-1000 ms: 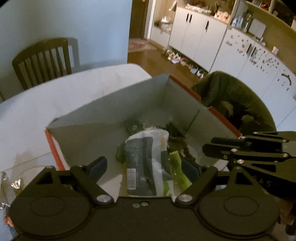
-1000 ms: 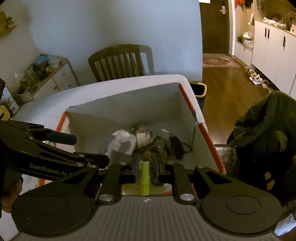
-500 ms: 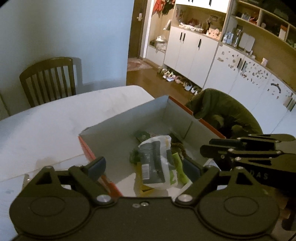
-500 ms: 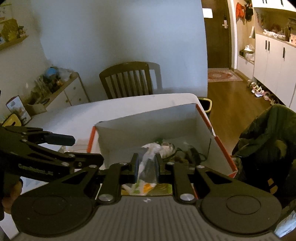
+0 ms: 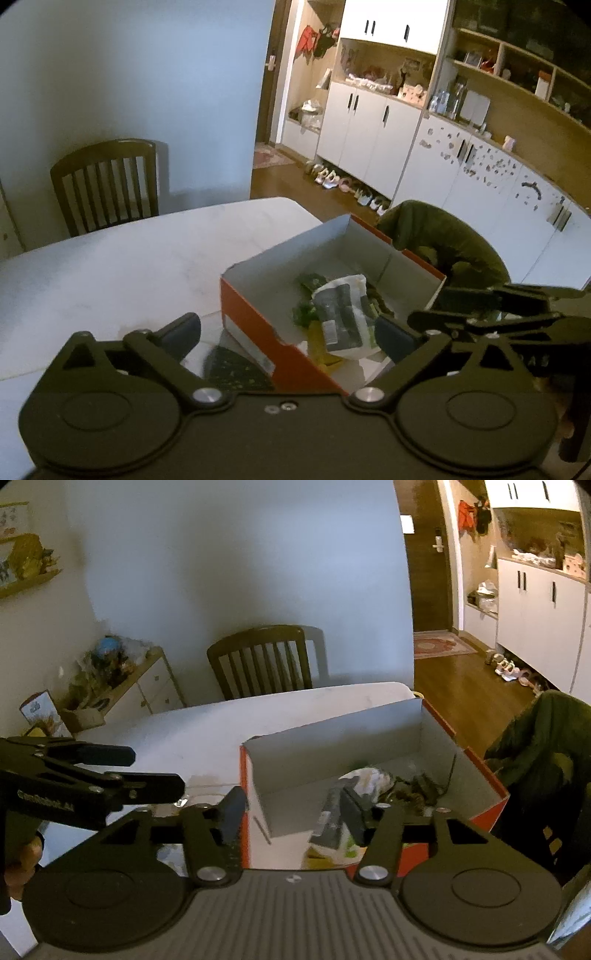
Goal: Organize objects
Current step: 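Withdraw both grippers from the shoebox toward the table, then grasp the silver foil packet with the right gripper while the left grasps the orange plush toy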
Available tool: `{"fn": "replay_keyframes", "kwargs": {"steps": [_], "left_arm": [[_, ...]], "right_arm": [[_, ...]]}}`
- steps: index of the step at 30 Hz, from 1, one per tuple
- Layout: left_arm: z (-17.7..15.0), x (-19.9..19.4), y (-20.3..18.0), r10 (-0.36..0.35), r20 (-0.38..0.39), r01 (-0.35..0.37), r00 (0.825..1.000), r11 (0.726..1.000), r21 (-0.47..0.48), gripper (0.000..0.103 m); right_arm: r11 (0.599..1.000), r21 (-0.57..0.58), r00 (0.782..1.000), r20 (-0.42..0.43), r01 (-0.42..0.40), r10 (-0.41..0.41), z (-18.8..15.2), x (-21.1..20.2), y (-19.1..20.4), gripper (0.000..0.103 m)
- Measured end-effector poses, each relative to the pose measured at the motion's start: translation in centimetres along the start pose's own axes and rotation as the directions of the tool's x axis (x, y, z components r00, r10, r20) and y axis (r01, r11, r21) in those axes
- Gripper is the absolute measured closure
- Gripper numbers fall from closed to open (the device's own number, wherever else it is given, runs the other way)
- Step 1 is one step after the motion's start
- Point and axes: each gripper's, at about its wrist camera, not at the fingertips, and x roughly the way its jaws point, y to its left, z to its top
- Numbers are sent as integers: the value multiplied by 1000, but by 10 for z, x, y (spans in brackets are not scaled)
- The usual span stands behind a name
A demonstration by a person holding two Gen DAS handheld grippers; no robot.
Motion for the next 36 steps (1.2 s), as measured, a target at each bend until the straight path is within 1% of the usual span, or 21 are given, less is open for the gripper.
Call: {"fn": "replay_keyframes", "kwargs": {"steps": [3, 4, 7, 9, 11, 14, 16, 22, 24, 25, 29, 33, 36], "left_arm": [[-1, -12, 15, -8, 35, 8, 999, 1000, -1, 1], [-2, -16, 20, -9, 43, 9, 999, 1000, 2, 1], [-5, -24, 37, -10, 56, 10, 998, 1000, -1, 0], [-9, -27, 47, -6, 61, 7, 998, 1000, -6, 0], [-12, -29, 58, 4, 57, -3, 998, 1000, -13, 0], [-17, -32, 74, -2, 50, 4, 999, 1000, -22, 0], [-20, -33, 81, 0, 46, 1, 999, 1000, -24, 0], [-32, -34, 99, 3, 35, -3, 999, 1000, -7, 0], [-35, -34, 104, 13, 35, -12, 999, 1000, -5, 0], [-36, -34, 107, 19, 37, -18, 999, 1000, -9, 0], [-45, -31, 123, 42, 46, -40, 998, 998, -48, 0], [-57, -21, 139, 47, 16, -46, 999, 997, -60, 0], [-71, -13, 152, 51, -1, -51, 999, 995, -89, 0]], "right_arm": [[1000, 10, 1000, 6, 15, -15, -6, -5, 16, 40], [1000, 14, 1000, 9, 19, -20, -8, -6, 21, 37], [999, 29, 999, 19, 36, -37, -15, -11, 35, 33], [998, 39, 998, 24, 58, -59, -18, -13, 41, 33], [996, 49, 997, 25, 70, -71, -21, -14, 48, 33], [995, 57, 996, 27, 80, -82, -23, -13, 58, 28], [995, 60, 996, 29, 81, -83, -26, -12, 65, 26], [993, 67, 995, 18, 100, -102, -28, -3, 82, 25], [993, 67, 995, 19, 100, -102, -28, 0, 88, 22], [993, 66, 995, 20, 101, -102, -28, 0, 88, 21], [994, 50, 996, 12, 92, -93, -28, 10, 100, 21], [996, 22, 996, -8, 87, -87, -26, 24, 110, 20], [997, 12, 996, -23, 83, -82, -27, 37, 115, 20]]}}
